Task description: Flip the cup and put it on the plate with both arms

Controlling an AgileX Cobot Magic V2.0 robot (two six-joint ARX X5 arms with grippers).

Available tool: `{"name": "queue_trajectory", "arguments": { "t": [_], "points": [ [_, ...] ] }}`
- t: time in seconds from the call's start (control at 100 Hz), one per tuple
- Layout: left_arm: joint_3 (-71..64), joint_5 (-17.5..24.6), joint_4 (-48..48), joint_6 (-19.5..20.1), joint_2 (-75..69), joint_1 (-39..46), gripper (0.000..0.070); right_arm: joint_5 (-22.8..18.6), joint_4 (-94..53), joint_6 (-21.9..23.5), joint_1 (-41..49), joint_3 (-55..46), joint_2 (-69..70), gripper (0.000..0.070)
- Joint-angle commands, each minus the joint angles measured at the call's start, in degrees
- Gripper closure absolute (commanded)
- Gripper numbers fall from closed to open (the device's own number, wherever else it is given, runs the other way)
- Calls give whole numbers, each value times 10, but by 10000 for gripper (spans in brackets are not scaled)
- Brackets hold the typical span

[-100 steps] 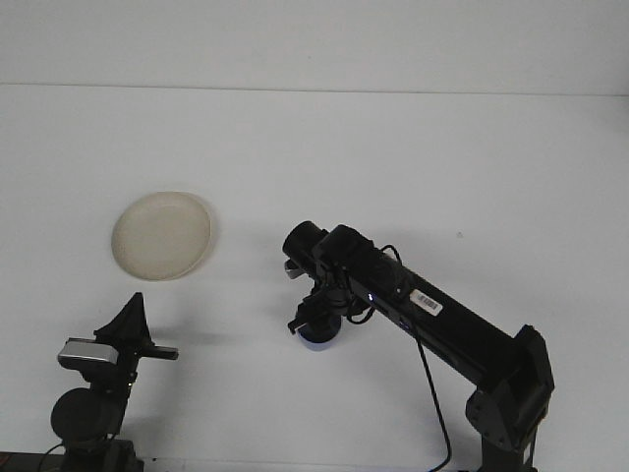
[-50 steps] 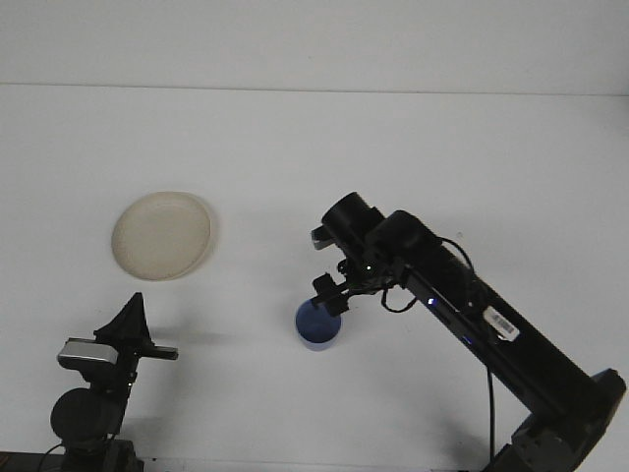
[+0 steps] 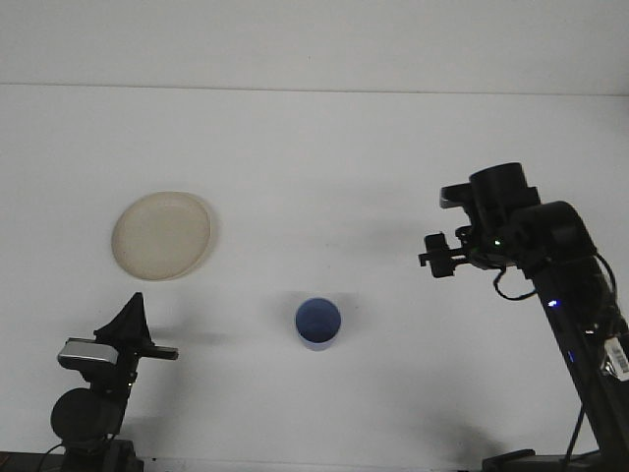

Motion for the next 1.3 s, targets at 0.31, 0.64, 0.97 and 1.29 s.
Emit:
{"name": "queue_trajectory", "arguments": {
  "t": [0.31,0.64,0.97,1.29],
  "points": [
    [-11,0,9,-3,-1,-1,688,-1,205,-28,-117,-252,-221,229],
    [-11,0,9,-3,-1,-1,688,-2,391,-28,-117,-444,-415,230],
    [-11,0,9,-3,-1,-1,688,-4,461,-27,-111,-548,-533,232],
    [-11,0,9,-3,-1,-1,688,2,474,-28,-103,-563,-574,233]
  ]
}}
